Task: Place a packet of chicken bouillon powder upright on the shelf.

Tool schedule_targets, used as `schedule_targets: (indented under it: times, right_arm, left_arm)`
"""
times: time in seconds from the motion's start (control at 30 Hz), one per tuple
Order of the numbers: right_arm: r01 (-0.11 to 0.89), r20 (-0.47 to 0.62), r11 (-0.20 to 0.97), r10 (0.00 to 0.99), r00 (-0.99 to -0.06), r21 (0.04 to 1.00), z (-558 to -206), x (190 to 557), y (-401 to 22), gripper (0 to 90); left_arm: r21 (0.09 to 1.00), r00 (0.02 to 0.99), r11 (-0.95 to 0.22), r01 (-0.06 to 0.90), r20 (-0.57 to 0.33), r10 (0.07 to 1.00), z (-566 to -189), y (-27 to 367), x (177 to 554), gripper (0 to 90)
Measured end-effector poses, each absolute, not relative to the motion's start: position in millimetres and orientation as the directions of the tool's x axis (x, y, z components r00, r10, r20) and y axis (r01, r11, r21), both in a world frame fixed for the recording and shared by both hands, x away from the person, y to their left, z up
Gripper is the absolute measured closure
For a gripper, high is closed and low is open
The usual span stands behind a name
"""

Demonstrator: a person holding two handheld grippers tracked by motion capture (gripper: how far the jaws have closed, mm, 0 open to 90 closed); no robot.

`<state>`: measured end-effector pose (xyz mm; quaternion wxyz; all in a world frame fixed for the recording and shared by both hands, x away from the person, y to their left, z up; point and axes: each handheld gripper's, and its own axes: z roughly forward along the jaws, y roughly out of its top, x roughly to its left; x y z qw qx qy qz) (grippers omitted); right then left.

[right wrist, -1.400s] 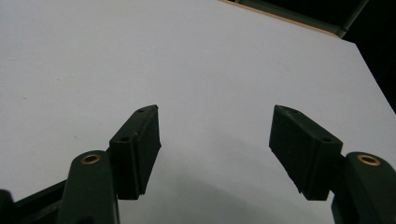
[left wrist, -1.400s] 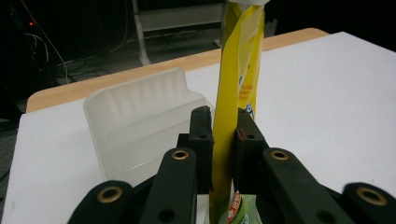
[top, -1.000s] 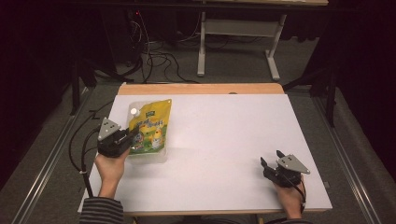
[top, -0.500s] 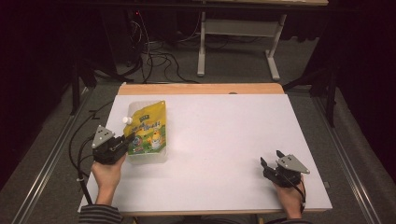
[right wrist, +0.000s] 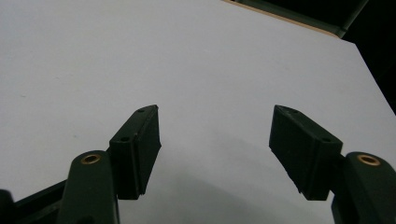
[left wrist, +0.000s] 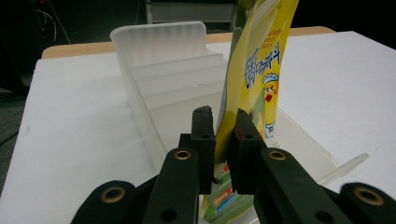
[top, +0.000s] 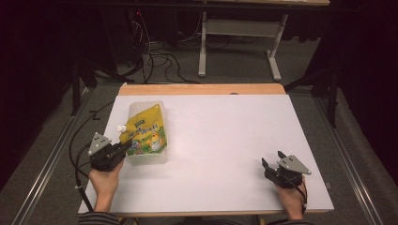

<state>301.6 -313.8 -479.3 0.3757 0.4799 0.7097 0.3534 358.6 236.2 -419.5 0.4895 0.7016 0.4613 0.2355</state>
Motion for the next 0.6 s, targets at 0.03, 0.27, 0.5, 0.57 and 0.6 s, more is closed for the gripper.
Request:
schedule_targets:
  times: [0.03, 0.27, 0.5, 0.57, 0.6]
  right_arm:
    - [0.416, -0.194, 0.290, 0.947, -0.257, 0.862, -479.3, 301.6, -313.8, 34.0]
    - [0.415, -0.194, 0.290, 0.947, -0.257, 0.862, -479.3, 301.5, -313.8, 34.0]
    - [0.416, -0.194, 0.289, 0.947, -0.257, 0.862, -479.4, 301.5, -313.6, 34.0]
    - [0.416, -0.193, 0.288, 0.947, -0.256, 0.862, -479.3, 301.4, -313.6, 34.0]
    - [0.415, -0.195, 0.290, 0.947, -0.257, 0.862, -479.3, 301.4, -313.7, 34.0]
  left_arm:
    - [0.904, 0.465, -0.098, 0.417, -0.119, 0.877, -419.6, 236.2, 358.1, 81.8]
    - [0.906, 0.451, -0.088, 0.413, -0.120, 0.884, -420.7, 237.9, 354.3, 74.5]
    - [0.909, 0.429, -0.084, 0.409, -0.111, 0.896, -421.1, 242.3, 346.8, 66.5]
    - [0.911, 0.416, -0.076, 0.405, -0.110, 0.903, -421.0, 243.6, 344.0, 65.3]
    - [0.911, 0.414, -0.075, 0.404, -0.109, 0.904, -420.9, 244.2, 342.4, 64.4]
